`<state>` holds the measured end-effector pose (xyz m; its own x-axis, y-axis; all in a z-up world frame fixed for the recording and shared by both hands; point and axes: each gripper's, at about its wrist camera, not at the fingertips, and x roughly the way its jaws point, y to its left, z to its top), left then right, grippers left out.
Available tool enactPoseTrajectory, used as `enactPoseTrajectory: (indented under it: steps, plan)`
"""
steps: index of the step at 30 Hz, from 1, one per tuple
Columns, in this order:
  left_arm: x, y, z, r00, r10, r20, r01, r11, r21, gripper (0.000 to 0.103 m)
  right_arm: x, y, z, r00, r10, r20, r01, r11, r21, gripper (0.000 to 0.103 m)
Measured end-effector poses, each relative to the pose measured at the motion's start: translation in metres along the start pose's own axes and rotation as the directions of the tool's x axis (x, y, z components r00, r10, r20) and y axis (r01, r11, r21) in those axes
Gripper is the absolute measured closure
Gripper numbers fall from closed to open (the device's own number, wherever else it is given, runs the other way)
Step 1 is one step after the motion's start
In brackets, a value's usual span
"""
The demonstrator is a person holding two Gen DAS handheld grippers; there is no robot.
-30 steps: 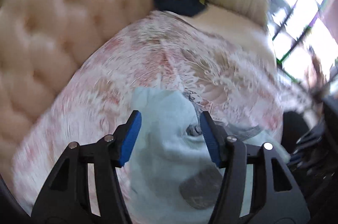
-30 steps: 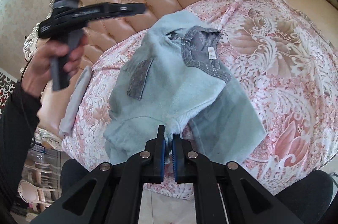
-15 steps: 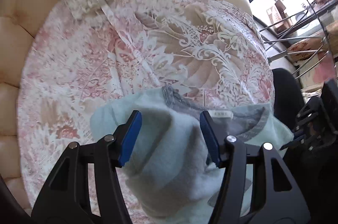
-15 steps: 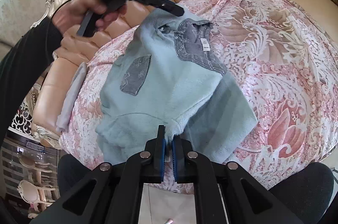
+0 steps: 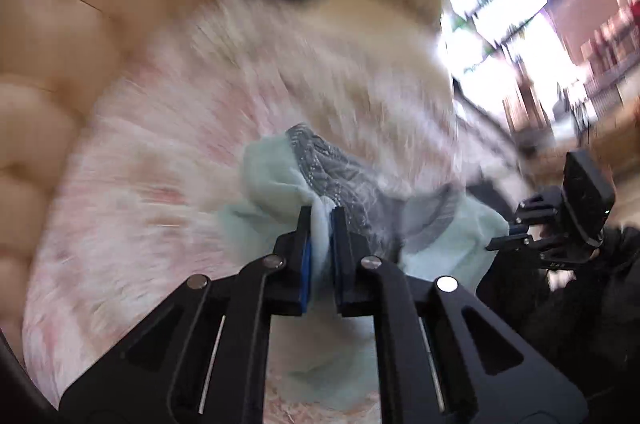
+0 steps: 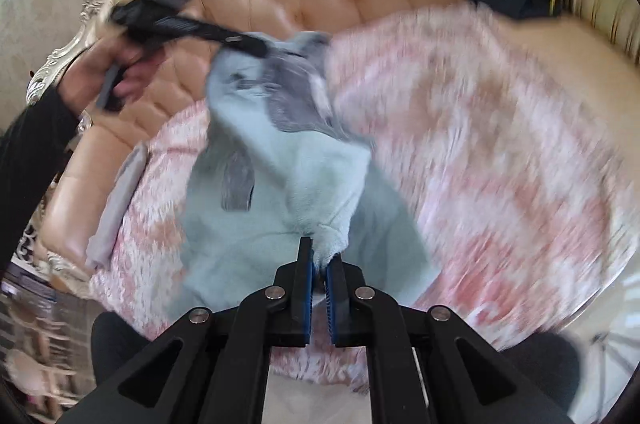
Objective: Fold clothes
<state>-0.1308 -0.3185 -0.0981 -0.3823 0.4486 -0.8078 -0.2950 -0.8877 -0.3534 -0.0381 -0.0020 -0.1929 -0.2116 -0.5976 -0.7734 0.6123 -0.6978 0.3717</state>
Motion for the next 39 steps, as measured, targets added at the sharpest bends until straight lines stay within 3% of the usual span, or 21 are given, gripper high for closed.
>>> enactPoseTrajectory:
  steps: [2,4,6,9,12,13,15,16,18,23,26,28,29,31,32,34,36,38,39]
  plan:
    - [-0.071,-0.013,-0.014,0.989,0.051,0.14,-0.049,0.999,-0.017,0.093,-0.031,0.017,0.026,0.997,0.002,0.08,0.002,0.999,-0.05,0.098]
    - [-0.141,-0.035,-0.035,0.957,0.107,0.27,-0.103,0.994,-0.03,0.093,-0.062,0.035,0.053,0.987,0.009,0.162,0.008,0.995,-0.101,0.098]
    - [-0.206,-0.065,-0.059,0.901,0.165,0.4,-0.16,0.986,-0.046,0.093,-0.103,0.059,0.084,0.966,0.031,0.257,0.011,0.987,-0.162,0.098]
    - [-0.271,-0.122,-0.104,0.779,0.277,0.562,-0.271,0.958,-0.095,0.093,-0.155,0.093,0.116,0.925,0.061,0.375,0.03,0.973,-0.231,0.098]
    - [-0.271,-0.161,-0.143,0.7,0.373,0.609,-0.357,0.921,-0.155,0.093,-0.184,0.119,0.135,0.898,0.088,0.431,0.039,0.959,-0.279,0.098]
    - [-0.26,-0.168,-0.156,0.683,0.412,0.604,-0.381,0.906,-0.187,0.093,-0.182,0.124,0.135,0.9,0.084,0.429,0.045,0.958,-0.282,0.098]
    - [-0.217,-0.164,-0.19,0.667,0.479,0.571,-0.39,0.877,-0.281,0.093,-0.165,0.125,0.131,0.911,0.067,0.407,0.05,0.961,-0.272,0.098]
    - [-0.193,-0.158,-0.208,0.67,0.497,0.551,-0.377,0.867,-0.325,0.093,-0.148,0.121,0.123,0.922,0.05,0.383,0.055,0.964,-0.258,0.098]
    - [-0.144,-0.148,-0.237,0.703,0.502,0.504,-0.333,0.859,-0.389,0.094,-0.107,0.106,0.104,0.947,0.011,0.321,0.064,0.973,-0.221,0.098]
    - [-0.018,-0.135,-0.304,0.852,0.4,0.337,-0.211,0.852,-0.479,0.093,-0.003,0.051,0.039,0.993,-0.079,0.089,0.088,0.991,-0.101,0.098]
    - [0.013,-0.142,-0.328,0.893,0.368,0.261,-0.202,0.843,-0.498,0.092,0.03,0.03,0.007,0.997,-0.082,-0.013,0.081,0.994,-0.068,0.098]
    - [0.015,-0.146,-0.343,0.898,0.364,0.247,-0.201,0.839,-0.506,0.088,0.035,0.023,-0.002,0.996,-0.079,-0.03,0.077,0.995,-0.061,0.098]
    - [0.013,-0.152,-0.353,0.895,0.38,0.235,-0.222,0.834,-0.504,0.08,0.035,0.021,-0.003,0.996,-0.08,-0.031,0.078,0.995,-0.055,0.098]
    - [0.004,-0.16,-0.372,0.884,0.405,0.234,-0.242,0.824,-0.513,0.056,0.033,0.015,-0.004,0.996,-0.082,-0.032,0.081,0.996,-0.044,0.098]
    - [-0.003,-0.164,-0.382,0.869,0.427,0.25,-0.253,0.817,-0.517,0.037,0.033,0.014,-0.003,0.996,-0.085,-0.031,0.084,0.995,-0.047,0.098]
    - [-0.01,-0.164,-0.388,0.847,0.441,0.298,-0.262,0.832,-0.49,0.033,0.032,0.015,-0.001,0.996,-0.086,-0.032,0.084,0.995,-0.054,0.098]
    - [-0.017,-0.153,-0.386,0.837,0.43,0.338,-0.253,0.852,-0.458,0.033,0.032,0.021,-0.002,0.996,-0.089,-0.032,0.087,0.994,-0.069,0.098]
    - [-0.017,-0.136,-0.381,0.839,0.414,0.354,-0.25,0.87,-0.424,0.033,0.034,0.025,-0.005,0.994,-0.098,-0.042,0.094,0.991,-0.091,0.098]
    - [-0.012,-0.129,-0.374,0.852,0.396,0.343,-0.253,0.885,-0.392,0.033,0.035,0.027,-0.007,0.994,-0.102,-0.048,0.096,0.99,-0.099,0.098]
